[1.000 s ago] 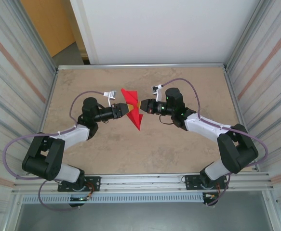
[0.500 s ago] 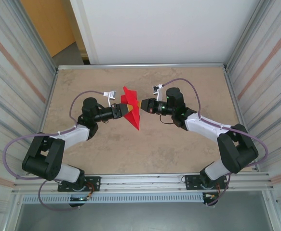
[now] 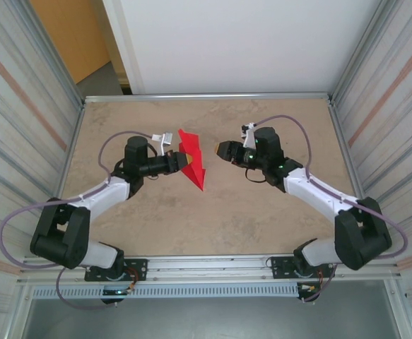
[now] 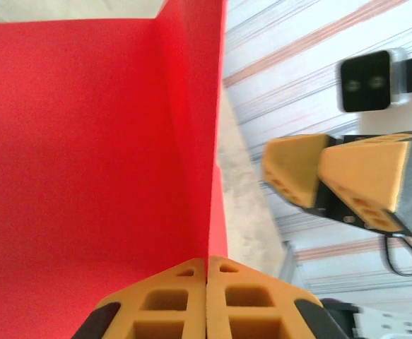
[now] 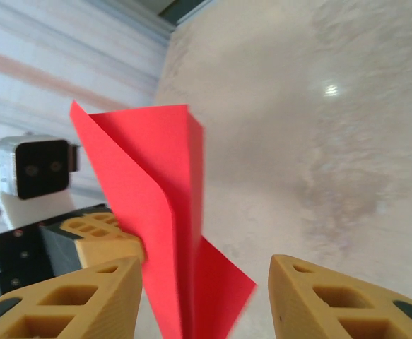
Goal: Fold a paper plane with a square sheet of paper (pick it up from the middle)
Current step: Turn over the paper at the center of the table.
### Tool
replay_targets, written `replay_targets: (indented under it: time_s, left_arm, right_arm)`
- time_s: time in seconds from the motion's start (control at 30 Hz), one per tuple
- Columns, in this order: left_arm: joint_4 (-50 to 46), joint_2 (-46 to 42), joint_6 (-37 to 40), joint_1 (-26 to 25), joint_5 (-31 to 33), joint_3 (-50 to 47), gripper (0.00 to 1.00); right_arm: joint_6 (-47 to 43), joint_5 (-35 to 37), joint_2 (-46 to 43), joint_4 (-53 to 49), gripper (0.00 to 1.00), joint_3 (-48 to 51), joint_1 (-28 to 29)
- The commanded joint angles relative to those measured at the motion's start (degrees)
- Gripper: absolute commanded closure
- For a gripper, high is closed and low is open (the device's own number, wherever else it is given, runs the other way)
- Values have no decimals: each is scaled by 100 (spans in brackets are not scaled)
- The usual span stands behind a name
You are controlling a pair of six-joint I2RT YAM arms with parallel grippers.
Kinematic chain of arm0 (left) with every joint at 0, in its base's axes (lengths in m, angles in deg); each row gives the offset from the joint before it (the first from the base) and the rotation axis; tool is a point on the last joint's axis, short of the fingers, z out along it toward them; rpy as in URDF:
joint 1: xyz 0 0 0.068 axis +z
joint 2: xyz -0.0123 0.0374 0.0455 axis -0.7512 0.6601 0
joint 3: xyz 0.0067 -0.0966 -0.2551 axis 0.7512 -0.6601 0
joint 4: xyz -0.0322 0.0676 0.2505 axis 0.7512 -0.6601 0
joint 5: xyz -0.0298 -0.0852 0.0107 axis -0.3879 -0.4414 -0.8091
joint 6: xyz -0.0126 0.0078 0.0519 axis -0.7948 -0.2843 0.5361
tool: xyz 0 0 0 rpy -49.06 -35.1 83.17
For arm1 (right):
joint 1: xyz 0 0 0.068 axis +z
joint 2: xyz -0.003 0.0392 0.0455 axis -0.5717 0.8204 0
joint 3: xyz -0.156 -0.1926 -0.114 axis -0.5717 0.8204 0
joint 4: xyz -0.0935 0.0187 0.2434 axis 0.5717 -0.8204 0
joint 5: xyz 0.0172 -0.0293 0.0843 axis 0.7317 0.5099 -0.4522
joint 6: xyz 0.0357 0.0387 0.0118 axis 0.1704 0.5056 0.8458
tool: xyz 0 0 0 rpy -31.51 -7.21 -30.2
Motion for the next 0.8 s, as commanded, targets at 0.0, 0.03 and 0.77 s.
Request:
replay_targets:
  time_s: [0.0, 0.03, 0.77]
  left_arm:
    - [-2142, -320, 1295, -161, 1063, 689, 92]
    - [-2627, -308, 1580, -273, 1446, 909, 92]
    - [-6452, 2840, 3216, -2568, 8598, 4321, 94]
  right_arm:
    - [-435, 983, -466, -1005, 48, 93, -82]
    - [-465, 1191, -557, -1166, 48, 112, -103]
    - [-288, 2433, -1584, -2267, 47, 586, -750]
